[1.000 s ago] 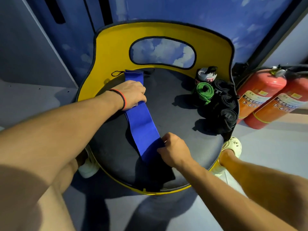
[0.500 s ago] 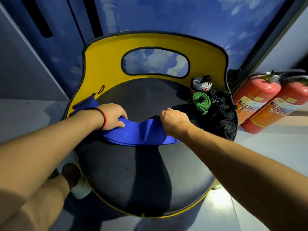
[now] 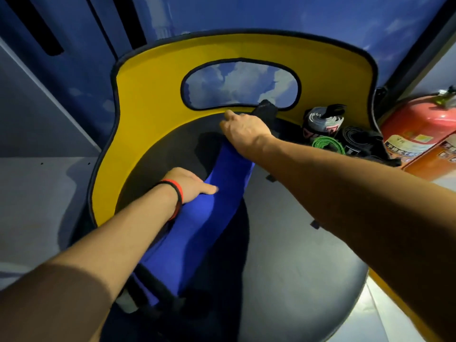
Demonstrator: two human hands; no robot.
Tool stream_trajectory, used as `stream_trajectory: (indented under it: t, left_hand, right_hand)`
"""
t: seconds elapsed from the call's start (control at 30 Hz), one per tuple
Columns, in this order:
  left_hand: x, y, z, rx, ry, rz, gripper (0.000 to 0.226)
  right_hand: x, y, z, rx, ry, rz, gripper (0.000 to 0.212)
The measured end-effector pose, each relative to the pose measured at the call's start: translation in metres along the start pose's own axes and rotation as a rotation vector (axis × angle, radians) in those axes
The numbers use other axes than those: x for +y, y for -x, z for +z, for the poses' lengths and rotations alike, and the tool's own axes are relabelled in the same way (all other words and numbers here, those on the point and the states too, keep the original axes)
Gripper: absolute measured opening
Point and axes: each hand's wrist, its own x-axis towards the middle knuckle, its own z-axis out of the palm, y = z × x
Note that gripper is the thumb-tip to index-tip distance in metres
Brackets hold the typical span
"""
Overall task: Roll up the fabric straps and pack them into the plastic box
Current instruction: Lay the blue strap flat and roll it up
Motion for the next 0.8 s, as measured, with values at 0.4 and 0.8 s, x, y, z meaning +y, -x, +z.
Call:
stream_trajectory:
  t: [0.4, 0.8]
  left_hand:
    - [0.009, 0.022, 0.062, 0.156, 0.418, -0.064, 0.041]
    - [-0.041, 0.115, 0.038, -0.098, 0.124, 0.001, 0.033]
  right_hand:
    - [-0.006, 0.018, 0.003, 0.157, -0.399, -0.093, 0.031]
    - [-0.008, 0.237, 0.002, -0.144, -0.816, 0.226, 0.020]
